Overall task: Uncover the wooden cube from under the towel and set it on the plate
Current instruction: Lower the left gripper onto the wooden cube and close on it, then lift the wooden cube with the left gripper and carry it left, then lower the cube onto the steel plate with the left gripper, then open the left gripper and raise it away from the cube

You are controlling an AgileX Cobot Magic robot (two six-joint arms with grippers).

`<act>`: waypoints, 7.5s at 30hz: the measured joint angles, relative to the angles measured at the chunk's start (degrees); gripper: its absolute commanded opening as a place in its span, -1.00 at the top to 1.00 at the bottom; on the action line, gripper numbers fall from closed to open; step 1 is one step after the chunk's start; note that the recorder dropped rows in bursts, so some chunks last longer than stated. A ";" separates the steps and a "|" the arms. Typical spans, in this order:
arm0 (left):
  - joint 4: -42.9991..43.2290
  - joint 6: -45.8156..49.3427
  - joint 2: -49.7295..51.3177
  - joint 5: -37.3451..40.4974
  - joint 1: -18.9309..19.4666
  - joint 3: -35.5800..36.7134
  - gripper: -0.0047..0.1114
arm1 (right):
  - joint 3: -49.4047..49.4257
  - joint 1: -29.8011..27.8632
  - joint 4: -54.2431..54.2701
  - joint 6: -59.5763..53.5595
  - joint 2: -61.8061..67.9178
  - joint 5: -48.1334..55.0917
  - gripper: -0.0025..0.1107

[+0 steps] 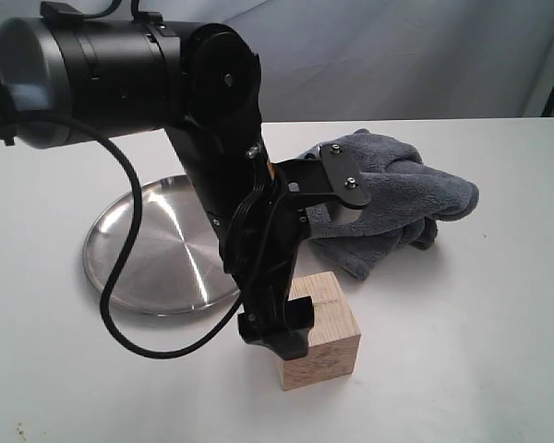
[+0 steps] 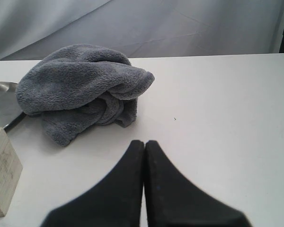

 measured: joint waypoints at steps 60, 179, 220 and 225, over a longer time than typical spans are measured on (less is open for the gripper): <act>-0.50 2.47 5.23 -7.18 0.00 0.48 0.92 | 0.00 0.00 0.00 0.00 0.00 0.00 0.96; 3.49 -27.50 3.50 -52.12 24.50 21.14 -0.88 | 0.00 0.00 0.00 0.00 0.00 0.00 0.96; 0.73 -35.04 -83.02 -15.09 24.50 33.43 -0.87 | 0.00 0.00 0.00 0.00 0.00 0.00 0.96; 0.45 -38.50 -91.60 -20.83 24.50 39.65 -0.87 | 0.00 0.00 0.00 0.00 0.00 0.00 0.96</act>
